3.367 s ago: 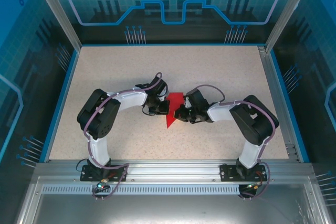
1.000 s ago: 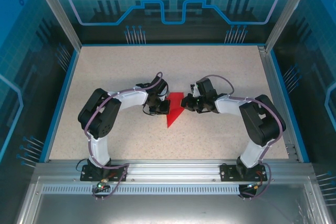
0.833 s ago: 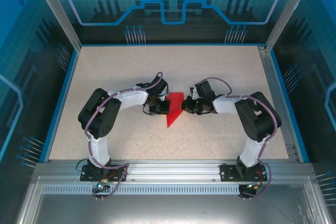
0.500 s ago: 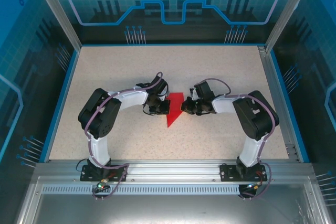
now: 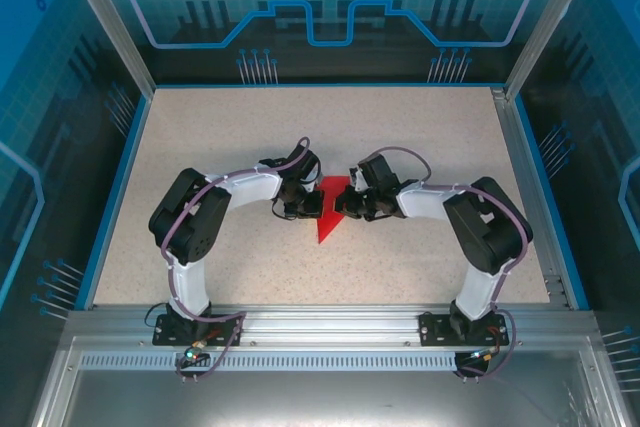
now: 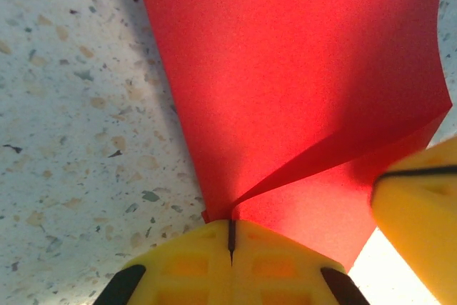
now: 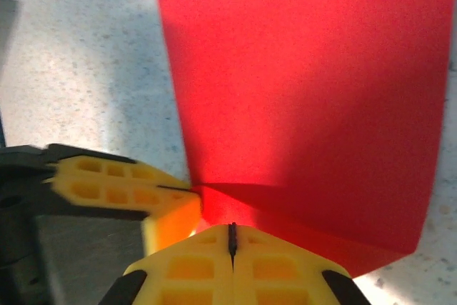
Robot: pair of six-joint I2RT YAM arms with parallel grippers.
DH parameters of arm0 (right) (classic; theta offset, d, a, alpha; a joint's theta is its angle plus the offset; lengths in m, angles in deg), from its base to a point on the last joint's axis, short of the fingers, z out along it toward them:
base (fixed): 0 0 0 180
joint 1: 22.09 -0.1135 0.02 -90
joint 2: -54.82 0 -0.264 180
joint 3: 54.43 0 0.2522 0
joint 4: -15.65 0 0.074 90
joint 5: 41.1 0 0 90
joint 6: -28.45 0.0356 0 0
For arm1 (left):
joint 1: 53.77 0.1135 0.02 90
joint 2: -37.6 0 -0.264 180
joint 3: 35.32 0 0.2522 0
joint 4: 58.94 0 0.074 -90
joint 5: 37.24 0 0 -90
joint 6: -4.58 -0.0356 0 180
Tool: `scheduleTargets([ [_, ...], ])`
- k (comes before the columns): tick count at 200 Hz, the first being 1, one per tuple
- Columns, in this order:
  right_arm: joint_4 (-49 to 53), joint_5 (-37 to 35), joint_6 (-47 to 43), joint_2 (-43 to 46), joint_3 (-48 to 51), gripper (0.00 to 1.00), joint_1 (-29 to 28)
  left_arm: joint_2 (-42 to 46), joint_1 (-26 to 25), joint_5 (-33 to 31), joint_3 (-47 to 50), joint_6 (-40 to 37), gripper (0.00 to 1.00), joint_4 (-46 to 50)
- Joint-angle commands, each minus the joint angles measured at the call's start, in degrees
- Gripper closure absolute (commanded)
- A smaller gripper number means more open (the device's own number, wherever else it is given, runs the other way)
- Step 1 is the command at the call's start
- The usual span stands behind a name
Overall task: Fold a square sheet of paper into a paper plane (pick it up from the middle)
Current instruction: Third fold the triangle at the center of the table.
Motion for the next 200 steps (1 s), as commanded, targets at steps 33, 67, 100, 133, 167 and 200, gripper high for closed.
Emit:
scheduleTargets([
  [33,3.09,-2.49,-0.32,-3.58,0.27,0.97,-0.53,-0.58,0.06,-0.95,-0.27,-0.35,0.96,3.04],
  [67,3.53,-2.92,-0.37,-3.52,0.40,0.97,-0.60,1.71,0.05,-1.20,-1.00,0.08,0.85,4.25],
  [100,3.61,-2.53,-0.26,-3.47,0.14,0.98,-0.60,6.05,0.09,-2.18,-1.93,1.27,0.69,5.63],
  [133,4.01,-3.04,-0.02,-2.97,0.05,0.98,-0.64,11.67,0.05,-2.10,-1.33,4.40,0.57,5.80],
  [167,4.42,-3.13,0.05,-3.08,-0.30,0.98,-0.63,12.48,-0.04,8.11,1.36,9.10,0.70,0.10],
  [200,4.66,-2.98,0.01,-3.34,-0.65,0.98,-0.68,9.71,-0.12,14.89,4.55,13.58,0.81,-6.43],
])
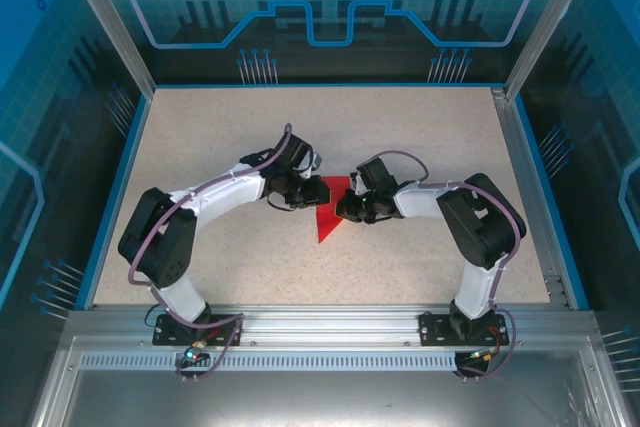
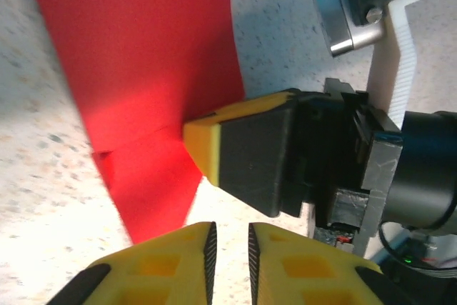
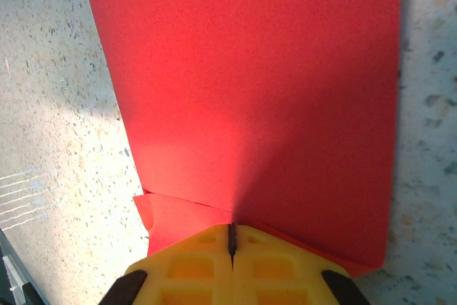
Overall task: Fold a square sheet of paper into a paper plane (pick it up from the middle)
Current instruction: Third fold the triangle at the center of the table.
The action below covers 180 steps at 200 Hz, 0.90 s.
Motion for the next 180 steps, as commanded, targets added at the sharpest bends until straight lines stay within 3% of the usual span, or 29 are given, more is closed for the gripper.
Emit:
scheduleTargets([
  [1,4.08,-1.89,0.02,-1.31,-0.65,0.98,-0.62,-2.55,-0.10,7.69,3.20,4.90,0.81,-4.93],
  [63,4.00,-2.00,0.18,-1.27,-0.37,0.98,-0.68,-7.68,-0.74,12.92,5.71,7.48,0.83,-10.20],
  [180,7.19,-1.47,-1.47,3.24,-3.51,0.93,-0.68,-13.34,-0.82,5.31,8.85,2.80,0.91,-3.95],
])
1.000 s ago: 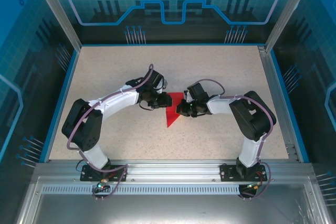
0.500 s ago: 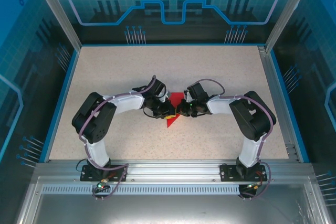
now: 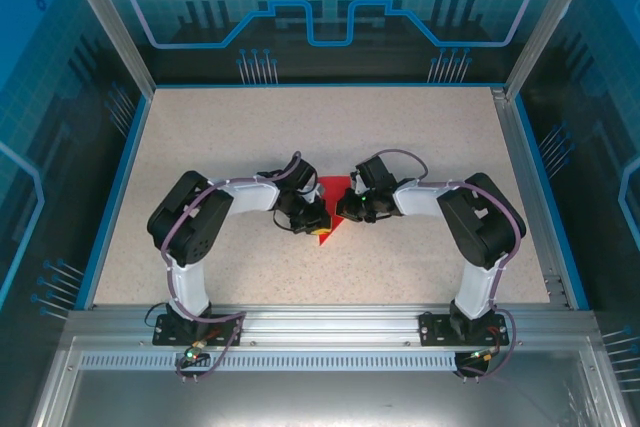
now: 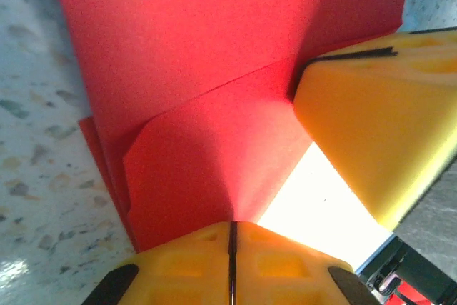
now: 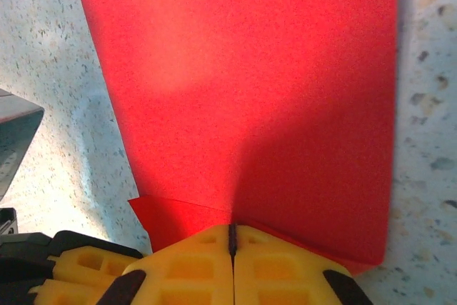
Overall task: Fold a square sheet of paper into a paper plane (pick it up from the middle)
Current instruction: Third fold the triangle at the center of the table.
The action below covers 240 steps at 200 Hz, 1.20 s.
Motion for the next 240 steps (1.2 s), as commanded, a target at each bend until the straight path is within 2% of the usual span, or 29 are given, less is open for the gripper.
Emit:
scheduleTargets([
  [1,3.59,-0.80,-1.33,3.23,-1.81,0.93,-0.66,-1.96,-0.31,-3.54,2.41,-1.61,0.91,4.14],
  [47,2.47,0.87,-2.36,7.65,-1.19,0.90,-0.96,-1.20,-0.39,-6.11,2.36,-2.45,0.92,5.48],
  [89,0.25,1.03,-1.42,4.34,-0.47,0.94,-2.34,-1.16,-0.34,-6.16,0.95,-2.77,0.92,6.03],
  [146,-6.95,-0.75,1.26,-0.86,4.72,0.96,1.36,-0.70,-0.35,-7.83,1.25,-3.94,0.93,7.53],
  [202,-9.03,-1.64,-1.06,3.04,6.03,0.95,6.05,-0.59,-0.35,-8.30,1.70,-4.61,0.94,7.48],
  [240,-8.53,-2.10,-1.80,8.69,6.22,0.91,4.01,-0.41,-0.31,-8.43,1.50,-5.40,0.94,7.77],
])
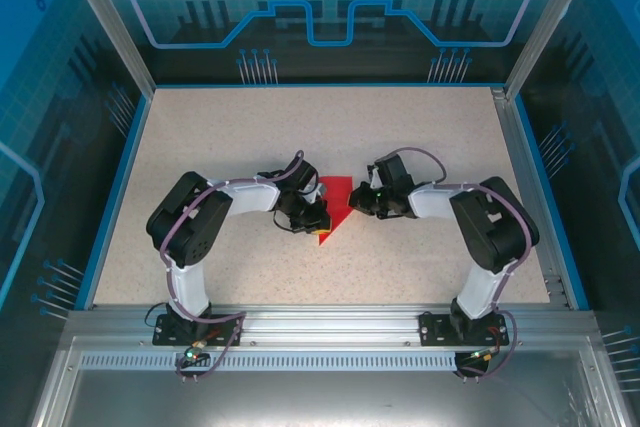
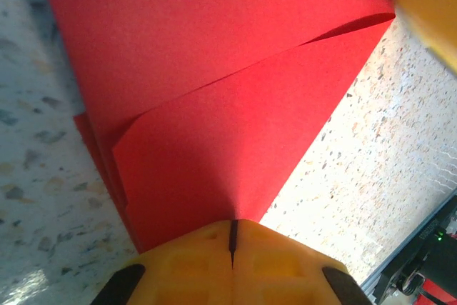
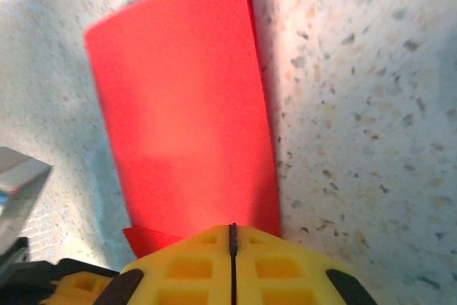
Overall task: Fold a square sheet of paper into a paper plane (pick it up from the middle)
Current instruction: Third fold the triangle at the center of the table.
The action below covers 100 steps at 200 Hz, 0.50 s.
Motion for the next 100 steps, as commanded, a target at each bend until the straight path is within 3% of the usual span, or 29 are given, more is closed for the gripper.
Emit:
scheduleTargets([
  [1,-0.04,-1.21,-1.56,4.25,0.07,0.91,-1.48,-0.91,0.02,-6.35,1.58,-1.66,0.94,7.13],
  [49,-0.80,-0.67,-0.24,0.97,-0.27,0.91,-6.97,-0.83,-0.04,-6.12,1.48,-1.30,0.93,6.82],
  [100,-0.43,0.04,0.61,-6.50,-1.39,0.94,-8.41,-0.41,0.03,-5.41,0.66,-1.70,0.92,7.41],
])
